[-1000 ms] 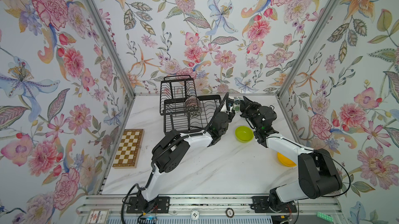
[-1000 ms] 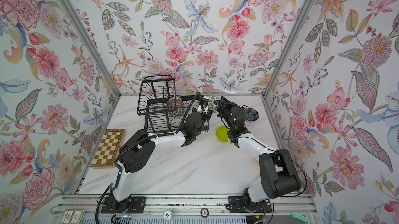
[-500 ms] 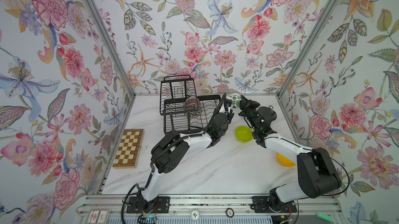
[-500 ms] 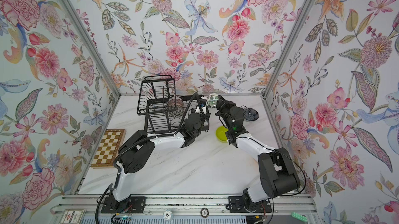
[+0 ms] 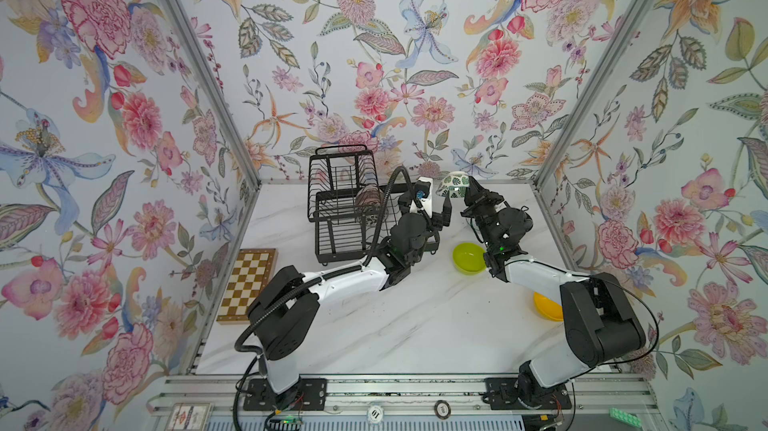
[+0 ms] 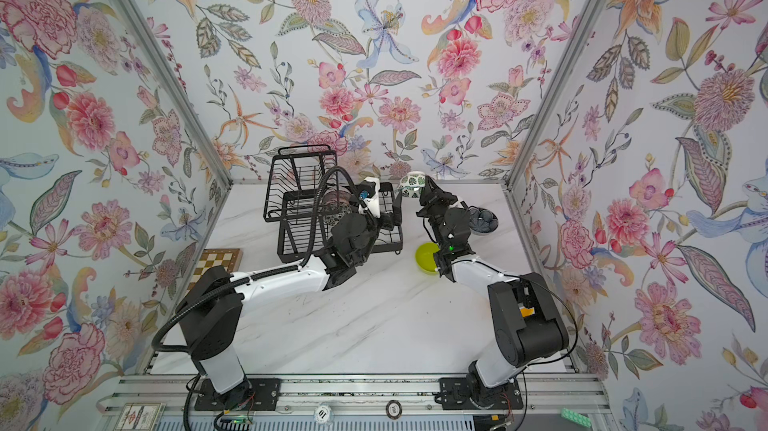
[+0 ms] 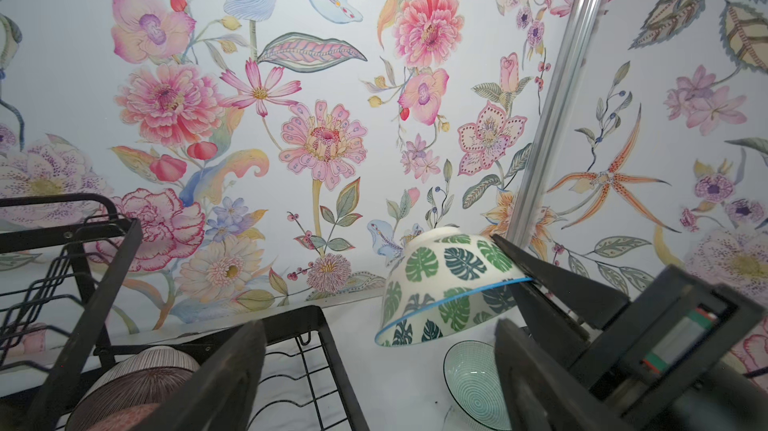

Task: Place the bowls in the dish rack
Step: 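Lower the leaf bowl with the right gripper into the rack's lower tier slot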

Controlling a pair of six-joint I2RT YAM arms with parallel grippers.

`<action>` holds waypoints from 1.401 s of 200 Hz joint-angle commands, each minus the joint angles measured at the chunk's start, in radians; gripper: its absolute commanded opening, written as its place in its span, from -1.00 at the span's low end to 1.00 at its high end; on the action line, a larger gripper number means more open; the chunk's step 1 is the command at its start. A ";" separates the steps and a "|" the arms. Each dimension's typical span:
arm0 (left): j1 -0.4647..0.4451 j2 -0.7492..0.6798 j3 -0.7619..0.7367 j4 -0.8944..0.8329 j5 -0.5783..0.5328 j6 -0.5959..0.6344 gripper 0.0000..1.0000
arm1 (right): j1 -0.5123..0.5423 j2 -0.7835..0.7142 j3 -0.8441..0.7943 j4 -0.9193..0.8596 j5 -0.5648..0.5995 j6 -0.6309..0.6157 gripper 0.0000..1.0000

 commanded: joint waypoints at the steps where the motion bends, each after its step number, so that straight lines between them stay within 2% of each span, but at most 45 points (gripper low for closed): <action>1: -0.003 -0.084 -0.072 -0.105 0.040 -0.064 0.98 | 0.004 0.001 0.000 0.124 0.001 -0.026 -1.00; 53: 0.020 -0.274 -0.242 -0.207 0.172 -0.107 0.98 | 0.060 0.039 -0.007 0.139 0.048 -0.093 -1.00; 82: 0.043 -0.381 -0.375 -0.255 0.177 -0.157 0.98 | 0.105 0.094 -0.010 0.174 0.083 -0.087 -1.00; 145: 0.145 -0.568 -0.707 -0.225 0.209 -0.303 0.98 | 0.223 0.257 0.054 0.205 0.149 -0.033 -1.00; 205: 0.257 -0.628 -0.839 -0.191 0.281 -0.390 0.98 | 0.321 0.384 0.153 0.158 0.191 0.022 -1.00; 280: 0.336 -0.635 -0.913 -0.150 0.315 -0.442 0.98 | 0.348 0.491 0.263 0.088 0.202 0.061 -1.00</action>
